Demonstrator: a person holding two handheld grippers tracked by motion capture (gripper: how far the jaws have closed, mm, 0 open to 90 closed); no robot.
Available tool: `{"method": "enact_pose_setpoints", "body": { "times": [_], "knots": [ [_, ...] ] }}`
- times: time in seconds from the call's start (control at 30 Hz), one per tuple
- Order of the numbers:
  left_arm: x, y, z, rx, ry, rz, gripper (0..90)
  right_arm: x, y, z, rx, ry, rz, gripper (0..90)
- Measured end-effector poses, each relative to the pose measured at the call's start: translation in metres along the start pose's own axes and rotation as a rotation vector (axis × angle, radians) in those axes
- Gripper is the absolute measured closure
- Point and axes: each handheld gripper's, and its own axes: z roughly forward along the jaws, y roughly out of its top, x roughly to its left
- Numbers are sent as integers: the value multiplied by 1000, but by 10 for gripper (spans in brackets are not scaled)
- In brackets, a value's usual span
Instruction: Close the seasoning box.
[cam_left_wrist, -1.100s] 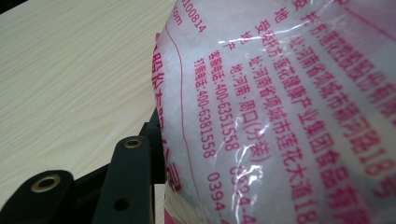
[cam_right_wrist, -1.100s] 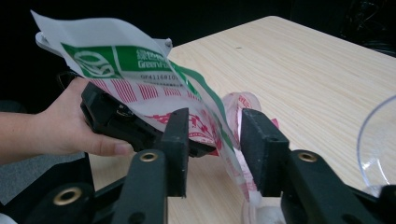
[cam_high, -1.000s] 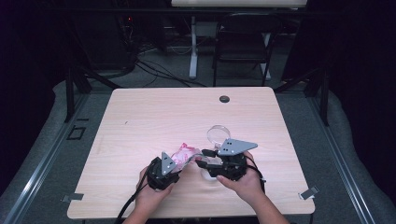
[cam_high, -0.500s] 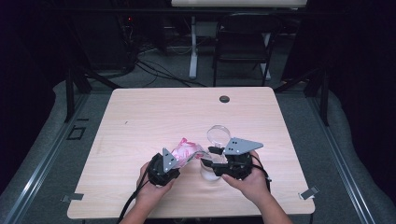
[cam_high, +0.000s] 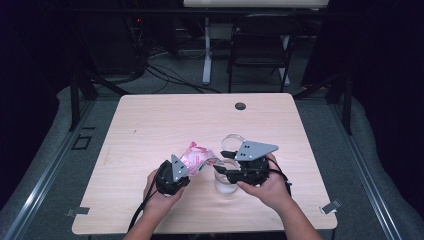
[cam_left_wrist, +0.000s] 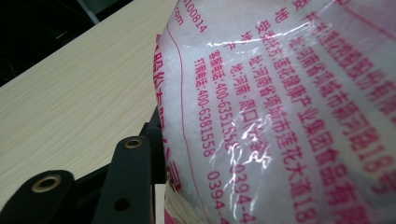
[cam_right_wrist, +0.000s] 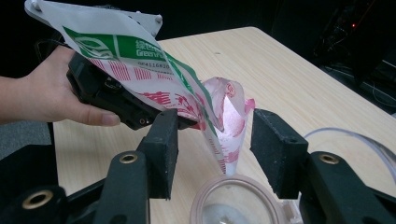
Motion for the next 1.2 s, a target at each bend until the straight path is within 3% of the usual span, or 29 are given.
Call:
{"method": "enact_pose_setpoints", "body": {
  "times": [0.4, 0.6, 1.2],
  "knots": [
    [-3, 0, -1, 1, -23, 20, 577, 9, 2, 8, -18, 21, -36, 512],
    [-6, 1, -1, 4, -27, 60, 577, 9, 2, 8, -21, 24, -48, 518],
    [-10, 1, 0, 7, -32, 81, 578, 3, -3, 8, -8, 77, -31, 736]
  ]
}}
